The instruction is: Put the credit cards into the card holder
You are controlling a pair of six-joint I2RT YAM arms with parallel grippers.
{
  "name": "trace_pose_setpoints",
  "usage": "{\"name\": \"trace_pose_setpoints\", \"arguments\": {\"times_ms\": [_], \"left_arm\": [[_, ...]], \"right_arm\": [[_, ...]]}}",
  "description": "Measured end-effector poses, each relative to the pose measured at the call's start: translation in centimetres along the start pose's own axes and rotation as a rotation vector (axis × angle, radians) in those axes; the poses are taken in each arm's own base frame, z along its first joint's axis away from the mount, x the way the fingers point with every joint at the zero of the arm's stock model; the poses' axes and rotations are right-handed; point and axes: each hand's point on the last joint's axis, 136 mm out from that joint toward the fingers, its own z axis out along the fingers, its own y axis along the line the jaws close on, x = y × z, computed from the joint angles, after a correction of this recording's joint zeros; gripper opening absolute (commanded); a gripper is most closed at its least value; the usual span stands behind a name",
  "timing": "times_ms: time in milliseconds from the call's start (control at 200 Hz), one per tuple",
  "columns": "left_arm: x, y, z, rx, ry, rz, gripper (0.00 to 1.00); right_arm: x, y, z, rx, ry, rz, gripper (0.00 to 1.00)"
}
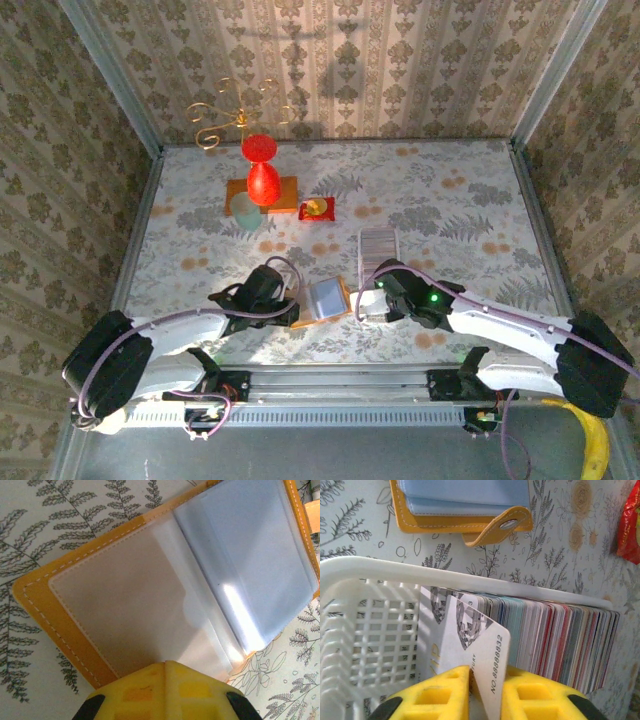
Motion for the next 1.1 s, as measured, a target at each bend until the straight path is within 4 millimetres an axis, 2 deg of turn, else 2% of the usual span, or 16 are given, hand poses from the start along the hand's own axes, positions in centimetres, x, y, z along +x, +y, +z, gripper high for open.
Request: {"name": "trace_pose_setpoints", "arguments": {"times_ms": [140,240,405,565,695,820,965,1100], "left_arm": [[0.2,0.0,-0.3,-0.002,0.004,-0.001,0.0],[0.1,-0.1,-0.6,0.001,-0.001,0.0,0.01],[-0.3,-0.7,-1.2,0.026,-0.024,0.003,0.08],[-0.3,-1.3,-1.9,0.056,-0.028,-0.018,0.14],[-0.5,-2.0,-2.8,0.083,-0.048,-0.039,0.17],[-1.0,-2.6,-3.9,0.112,-0.084,-0.05,0.15],[-1.0,-2.6,-4.1,0.114,-0.091,-0.066,0.1],[-0.3,-1.6,-3.3,0.068,-0.052,-0.09,0.05]], "right_arm": [[-0.2,0.2,-0.8,-0.001,-0.014,0.018,0.1],[-0.4,0.7,-1.5,-0.016,-0.033,0.038,0.0],[-0.9,0.9,-3.0,-0.022,-0.063,0.099,0.0],[-2.4,-0.7,-5.2,-0.011,-0.128,0.232,0.0],[-3.8,-2.2,-6.9,0.002,-0.203,0.411,0.0],[-4.8,-3.2,-7.7,-0.003,-0.27,0.633,0.0],[-5.7,-4.3,-7.5,-0.023,-0.313,0.919,0.0],[-7.0,-5.3,-6.4,-0.078,-0.303,1.156,0.0]]}}
